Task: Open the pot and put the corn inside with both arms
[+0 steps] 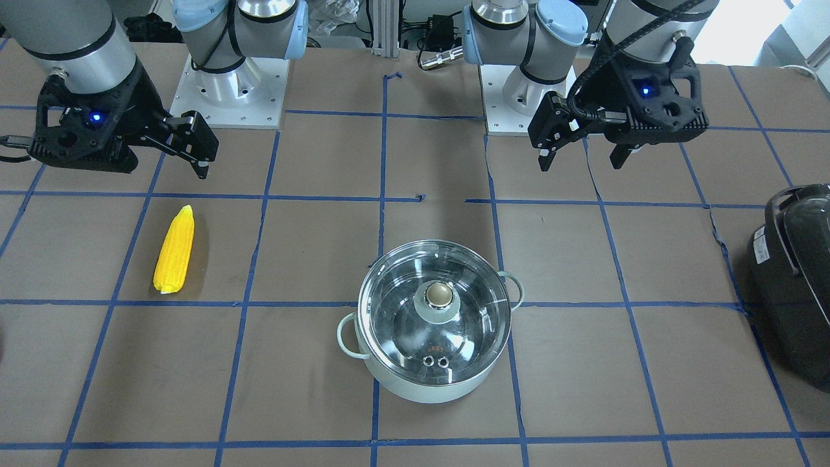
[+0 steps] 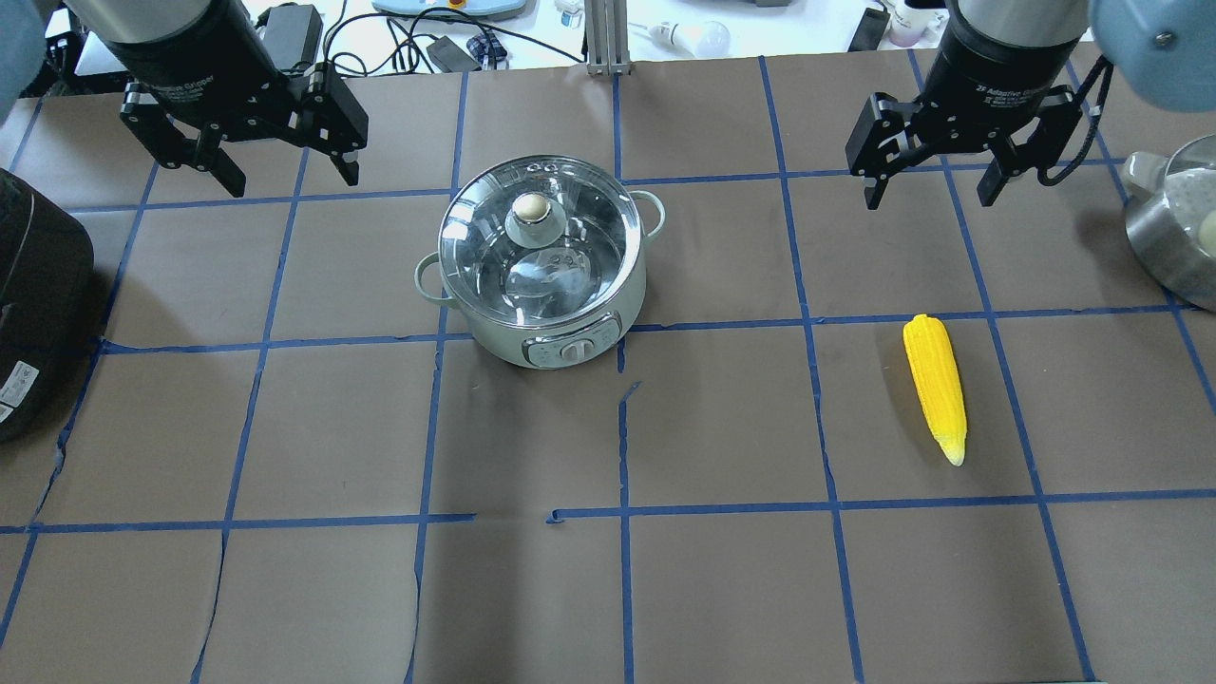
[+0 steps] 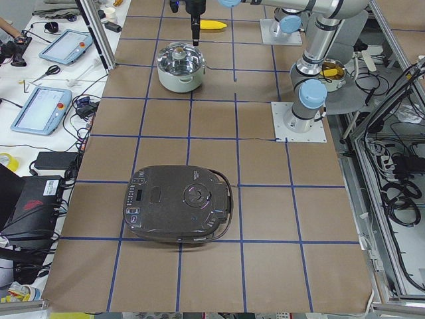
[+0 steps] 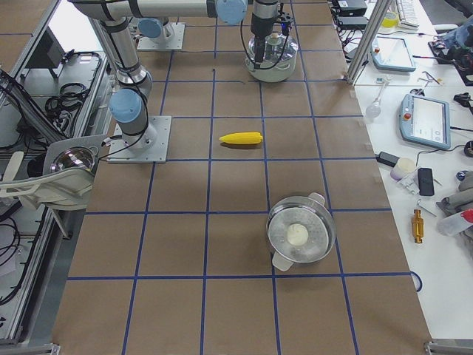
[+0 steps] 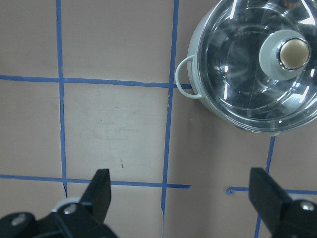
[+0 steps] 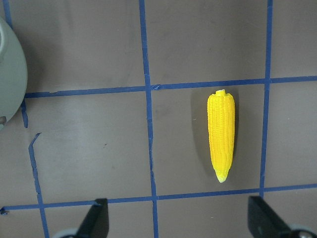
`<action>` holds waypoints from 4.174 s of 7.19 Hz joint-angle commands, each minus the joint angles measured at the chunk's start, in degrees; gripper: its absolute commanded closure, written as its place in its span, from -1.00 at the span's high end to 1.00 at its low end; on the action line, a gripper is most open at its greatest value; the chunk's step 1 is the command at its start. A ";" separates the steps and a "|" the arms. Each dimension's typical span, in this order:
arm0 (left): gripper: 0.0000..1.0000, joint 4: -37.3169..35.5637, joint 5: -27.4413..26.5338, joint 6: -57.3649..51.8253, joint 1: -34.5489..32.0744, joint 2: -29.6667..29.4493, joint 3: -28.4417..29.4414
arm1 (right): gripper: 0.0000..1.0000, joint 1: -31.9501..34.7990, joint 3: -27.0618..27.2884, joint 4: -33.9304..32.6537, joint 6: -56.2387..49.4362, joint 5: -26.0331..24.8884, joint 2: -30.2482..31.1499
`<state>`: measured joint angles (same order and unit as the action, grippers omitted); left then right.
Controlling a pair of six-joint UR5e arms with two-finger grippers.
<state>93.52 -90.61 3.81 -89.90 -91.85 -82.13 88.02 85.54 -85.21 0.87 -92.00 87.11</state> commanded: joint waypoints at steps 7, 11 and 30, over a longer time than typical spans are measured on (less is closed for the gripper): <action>1.00 -1.06 -0.01 -0.21 -0.10 -0.25 -0.49 | 1.00 -0.21 -0.02 -0.48 -0.87 -0.11 0.07; 1.00 -9.81 0.87 1.63 -3.23 -8.21 1.09 | 1.00 -5.28 3.29 -0.92 -1.31 0.58 -0.36; -0.72 -24.45 2.54 11.83 -12.67 -20.13 -0.33 | 1.00 -14.89 35.57 -49.09 -19.77 0.06 -11.97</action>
<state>68.22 -88.18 15.68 -102.84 -113.01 -83.49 73.12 121.11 -134.33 -18.92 -91.82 75.21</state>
